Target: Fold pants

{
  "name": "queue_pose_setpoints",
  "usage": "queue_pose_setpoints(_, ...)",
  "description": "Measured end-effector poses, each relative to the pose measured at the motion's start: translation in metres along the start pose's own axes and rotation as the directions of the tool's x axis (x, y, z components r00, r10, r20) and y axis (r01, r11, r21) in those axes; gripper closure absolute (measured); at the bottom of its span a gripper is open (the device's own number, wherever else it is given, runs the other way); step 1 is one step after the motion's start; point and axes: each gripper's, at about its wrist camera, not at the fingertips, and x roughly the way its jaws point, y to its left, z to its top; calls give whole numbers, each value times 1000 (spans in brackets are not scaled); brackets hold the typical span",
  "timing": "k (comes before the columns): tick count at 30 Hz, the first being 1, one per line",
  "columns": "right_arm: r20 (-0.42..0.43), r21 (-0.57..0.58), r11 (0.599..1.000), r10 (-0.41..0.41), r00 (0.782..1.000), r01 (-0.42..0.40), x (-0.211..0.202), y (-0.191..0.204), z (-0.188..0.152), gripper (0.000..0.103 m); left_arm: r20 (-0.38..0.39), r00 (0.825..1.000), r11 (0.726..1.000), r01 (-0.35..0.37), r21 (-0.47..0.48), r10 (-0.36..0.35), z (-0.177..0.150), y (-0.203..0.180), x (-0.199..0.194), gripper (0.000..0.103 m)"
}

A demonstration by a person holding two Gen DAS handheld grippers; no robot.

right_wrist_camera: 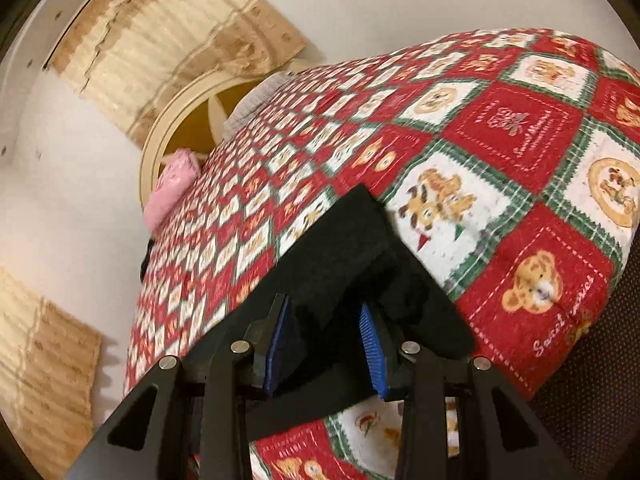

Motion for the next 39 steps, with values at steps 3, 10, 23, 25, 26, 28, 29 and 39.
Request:
queue_pose_setpoints(3,21,-27,1000,-14,1000,15,-1,4,4,99,13,1000,999,18,-41,-17,0,5,-3,97)
queue_pose_setpoints(10,117,-193,978,95,989,-71,-39,44,19,100,132,983,979,143,-148,-124,7,32,-40,97)
queue_pose_setpoints(23,146,-86,993,-61,987,74,-65,-43,-13,58,50,987,984,155,-90,-151,-19,14,-19,97)
queue_pose_setpoints(25,168,-92,993,-62,984,78,-71,-41,2,58,45,987,984,155,-87,-151,-19,14,-18,97)
queue_pose_setpoints(26,162,-117,990,-61,985,80,-69,-35,9,58,44,988,985,153,-84,-150,-19,14,-18,97)
queue_pose_setpoints(28,122,-169,983,-57,991,77,-56,-23,23,58,44,988,985,150,-85,-147,-20,13,-17,97)
queue_pose_setpoints(29,74,-182,981,-54,996,67,-43,-20,29,58,44,989,985,147,-85,-144,-21,12,-18,97)
queue_pose_setpoints(39,-63,-281,958,-78,995,57,17,2,47,94,54,987,985,157,-71,-153,-20,13,-20,97)
